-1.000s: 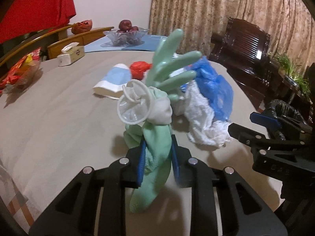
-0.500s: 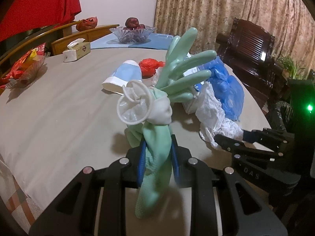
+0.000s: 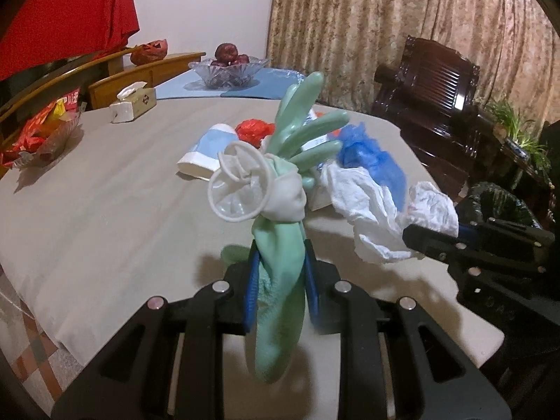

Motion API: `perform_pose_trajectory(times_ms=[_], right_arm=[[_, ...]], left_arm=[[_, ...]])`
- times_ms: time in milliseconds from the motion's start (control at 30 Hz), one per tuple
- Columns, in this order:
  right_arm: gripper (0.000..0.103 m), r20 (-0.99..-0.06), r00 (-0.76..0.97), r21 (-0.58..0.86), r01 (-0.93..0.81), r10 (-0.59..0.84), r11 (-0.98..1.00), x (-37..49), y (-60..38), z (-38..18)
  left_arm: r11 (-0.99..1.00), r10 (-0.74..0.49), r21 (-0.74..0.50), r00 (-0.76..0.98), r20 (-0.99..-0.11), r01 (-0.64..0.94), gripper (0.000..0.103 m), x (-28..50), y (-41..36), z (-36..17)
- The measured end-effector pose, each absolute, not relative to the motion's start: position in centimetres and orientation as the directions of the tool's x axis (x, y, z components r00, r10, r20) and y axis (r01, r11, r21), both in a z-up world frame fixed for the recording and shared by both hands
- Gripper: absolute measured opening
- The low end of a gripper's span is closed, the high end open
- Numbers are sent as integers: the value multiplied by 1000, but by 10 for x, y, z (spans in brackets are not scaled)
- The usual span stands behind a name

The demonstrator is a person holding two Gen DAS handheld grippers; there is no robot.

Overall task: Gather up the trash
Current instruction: 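Lift the green gloves with the left gripper while the right gripper lifts the tissue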

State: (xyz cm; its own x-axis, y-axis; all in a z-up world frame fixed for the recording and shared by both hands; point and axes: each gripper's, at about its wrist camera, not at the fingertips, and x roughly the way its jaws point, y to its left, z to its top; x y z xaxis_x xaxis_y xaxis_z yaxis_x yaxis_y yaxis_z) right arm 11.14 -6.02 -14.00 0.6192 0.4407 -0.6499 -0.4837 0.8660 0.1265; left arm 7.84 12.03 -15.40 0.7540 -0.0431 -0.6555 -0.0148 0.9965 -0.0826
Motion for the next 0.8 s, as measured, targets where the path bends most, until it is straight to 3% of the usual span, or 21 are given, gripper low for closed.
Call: perform_pose_trajectory(times_ms=[400,800], right_arm=[[21,-568,703,141,-428,427,892,88,-109,-94],[21,-511,797,126,-301,322,945,72,-181,-64]], left_arm=[[994,-105,-90,778,-619,63,22,68,86,-124],[975,-218,-98,780,-586,199,22,80,24,-97]])
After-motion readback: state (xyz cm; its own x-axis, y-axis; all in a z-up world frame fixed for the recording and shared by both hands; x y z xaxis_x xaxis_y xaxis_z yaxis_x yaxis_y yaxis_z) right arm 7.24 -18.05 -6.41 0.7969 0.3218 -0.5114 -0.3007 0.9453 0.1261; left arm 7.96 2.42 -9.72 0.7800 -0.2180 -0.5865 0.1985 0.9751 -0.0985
